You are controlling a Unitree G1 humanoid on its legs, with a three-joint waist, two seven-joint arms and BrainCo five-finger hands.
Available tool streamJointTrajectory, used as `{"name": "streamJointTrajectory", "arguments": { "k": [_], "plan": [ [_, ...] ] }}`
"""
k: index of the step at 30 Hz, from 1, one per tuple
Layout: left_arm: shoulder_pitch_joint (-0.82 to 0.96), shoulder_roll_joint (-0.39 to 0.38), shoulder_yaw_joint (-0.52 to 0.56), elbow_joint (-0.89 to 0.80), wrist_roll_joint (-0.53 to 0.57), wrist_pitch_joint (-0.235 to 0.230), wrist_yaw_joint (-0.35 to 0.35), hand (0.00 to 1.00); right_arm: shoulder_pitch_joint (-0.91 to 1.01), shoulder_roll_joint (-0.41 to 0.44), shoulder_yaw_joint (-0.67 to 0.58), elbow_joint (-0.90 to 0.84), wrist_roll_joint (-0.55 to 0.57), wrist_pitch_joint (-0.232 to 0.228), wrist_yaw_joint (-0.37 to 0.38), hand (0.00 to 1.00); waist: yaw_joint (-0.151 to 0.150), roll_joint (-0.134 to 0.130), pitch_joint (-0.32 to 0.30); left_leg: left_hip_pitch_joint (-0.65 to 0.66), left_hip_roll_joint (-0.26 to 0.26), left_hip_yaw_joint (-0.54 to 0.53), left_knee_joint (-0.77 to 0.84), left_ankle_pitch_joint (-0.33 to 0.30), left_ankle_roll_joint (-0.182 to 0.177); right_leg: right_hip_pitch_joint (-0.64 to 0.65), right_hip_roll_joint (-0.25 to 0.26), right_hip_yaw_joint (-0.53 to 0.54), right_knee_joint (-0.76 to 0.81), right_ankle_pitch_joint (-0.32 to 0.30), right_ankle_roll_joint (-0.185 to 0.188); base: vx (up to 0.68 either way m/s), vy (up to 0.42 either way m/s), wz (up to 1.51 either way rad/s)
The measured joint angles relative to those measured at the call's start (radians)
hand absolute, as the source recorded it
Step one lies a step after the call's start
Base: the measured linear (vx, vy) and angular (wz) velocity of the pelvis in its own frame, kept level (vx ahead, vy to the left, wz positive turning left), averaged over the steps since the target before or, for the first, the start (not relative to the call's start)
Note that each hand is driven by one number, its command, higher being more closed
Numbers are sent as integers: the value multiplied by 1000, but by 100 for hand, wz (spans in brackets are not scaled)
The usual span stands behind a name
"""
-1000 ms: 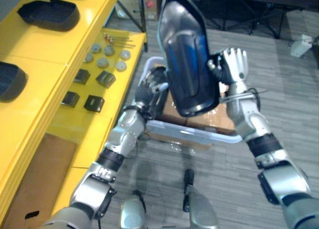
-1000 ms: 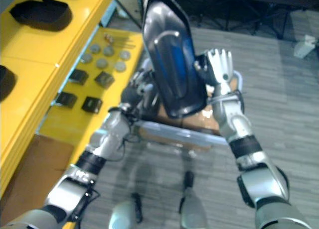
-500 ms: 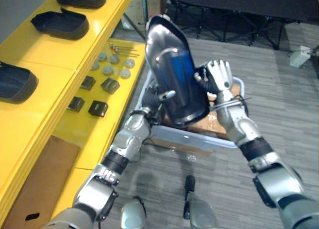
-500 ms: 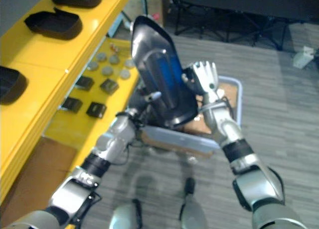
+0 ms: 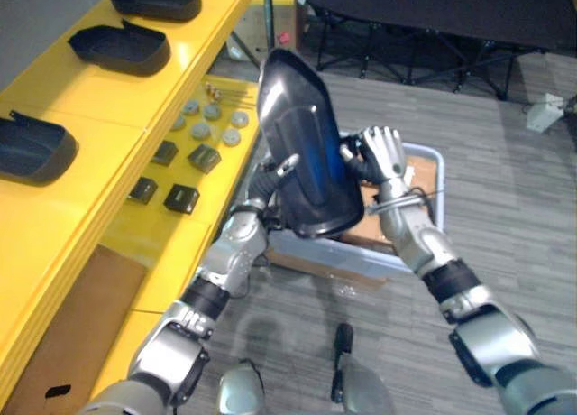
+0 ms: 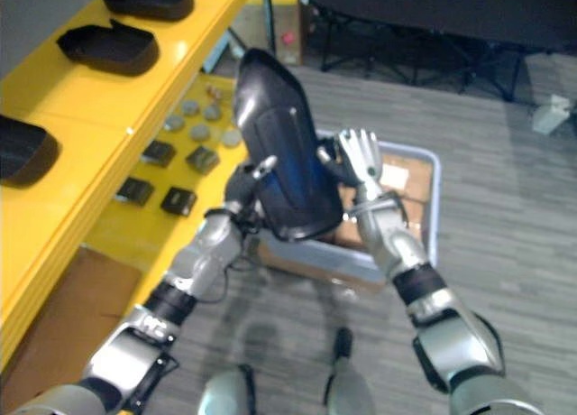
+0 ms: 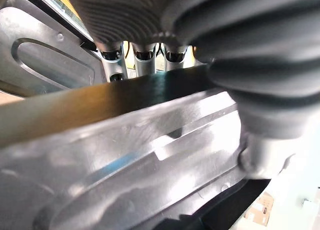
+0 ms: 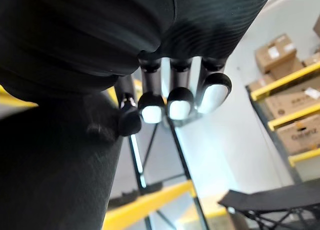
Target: Walk over and take plastic housings, then place them on the shelf
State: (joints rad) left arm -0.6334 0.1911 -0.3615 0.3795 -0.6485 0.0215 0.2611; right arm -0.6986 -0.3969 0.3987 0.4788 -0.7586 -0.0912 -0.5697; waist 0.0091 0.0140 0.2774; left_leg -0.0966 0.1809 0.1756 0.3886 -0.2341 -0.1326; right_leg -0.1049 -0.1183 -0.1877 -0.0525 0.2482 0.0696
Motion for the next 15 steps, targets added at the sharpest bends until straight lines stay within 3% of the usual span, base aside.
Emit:
{"name": "streamJointTrajectory", "arguments": {
  "k": [1,2,6,15],
  "plan": [
    [0,0,1,0,1,0,0,100,0,2,-1,-3,0,0,-1,100,0,0,0,3,0,1,0,0,0,2,0,1,0,0,0,-9,16,-3],
    [2,0,5,0,6,-3,0,100,2,4,-1,-9,1,0,-1,0,1,0,0,7,0,1,-2,0,0,5,0,3,0,0,0,-25,15,-4],
    [10,0,20,-10,65,-19,0,100,34,20,-6,-63,39,-21,-19,0,-1,0,0,9,0,3,1,0,0,5,0,5,-1,2,-1,-39,6,-3],
    [13,10,26,-28,78,-19,8,100,51,39,-1,-88,78,-32,-23,0,-2,-1,0,14,1,2,2,0,0,22,2,4,-25,10,-3,-21,4,0]
  ]
}}
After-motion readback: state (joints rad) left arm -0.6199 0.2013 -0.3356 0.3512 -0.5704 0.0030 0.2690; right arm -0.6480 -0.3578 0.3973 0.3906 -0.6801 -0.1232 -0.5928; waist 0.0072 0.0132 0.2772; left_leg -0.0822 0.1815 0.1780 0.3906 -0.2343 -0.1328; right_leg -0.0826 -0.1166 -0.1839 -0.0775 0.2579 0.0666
